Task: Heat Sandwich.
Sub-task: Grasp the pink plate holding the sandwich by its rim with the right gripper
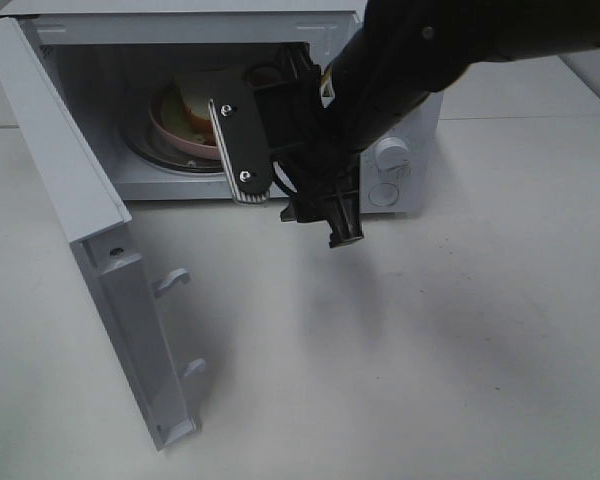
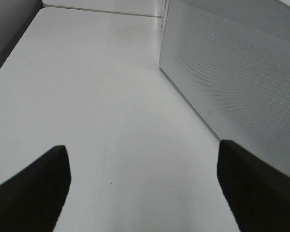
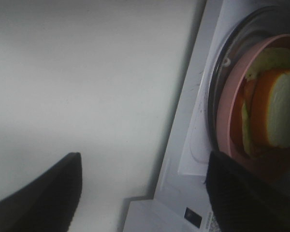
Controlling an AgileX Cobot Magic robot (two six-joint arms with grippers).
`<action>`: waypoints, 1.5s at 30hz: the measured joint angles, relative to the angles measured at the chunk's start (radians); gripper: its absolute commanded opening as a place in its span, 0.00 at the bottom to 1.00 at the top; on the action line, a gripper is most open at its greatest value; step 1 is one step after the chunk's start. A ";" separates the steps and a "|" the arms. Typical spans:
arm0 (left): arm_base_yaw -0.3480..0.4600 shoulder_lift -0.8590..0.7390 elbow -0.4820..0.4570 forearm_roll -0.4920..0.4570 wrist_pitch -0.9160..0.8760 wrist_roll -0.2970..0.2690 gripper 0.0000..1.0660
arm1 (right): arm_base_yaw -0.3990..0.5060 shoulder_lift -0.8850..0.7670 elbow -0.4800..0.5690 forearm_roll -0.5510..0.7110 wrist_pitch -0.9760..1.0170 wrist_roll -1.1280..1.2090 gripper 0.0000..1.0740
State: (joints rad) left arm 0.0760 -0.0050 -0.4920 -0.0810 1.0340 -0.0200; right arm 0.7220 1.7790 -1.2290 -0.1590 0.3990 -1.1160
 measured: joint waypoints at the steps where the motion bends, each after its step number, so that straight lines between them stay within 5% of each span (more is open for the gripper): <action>1: 0.000 0.000 0.000 0.000 0.000 0.000 0.72 | 0.000 0.000 0.000 0.000 0.000 0.000 0.66; 21: 0.000 0.000 0.000 0.000 0.000 0.000 0.72 | -0.022 0.361 -0.441 0.124 0.129 0.027 0.63; 45: 0.000 0.000 0.000 0.000 0.000 0.000 0.72 | -0.102 0.537 -0.702 0.187 0.210 0.026 0.63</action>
State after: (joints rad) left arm 0.0760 -0.0050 -0.4920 -0.0810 1.0340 -0.0200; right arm 0.6200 2.3160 -1.9310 0.0280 0.6090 -1.0900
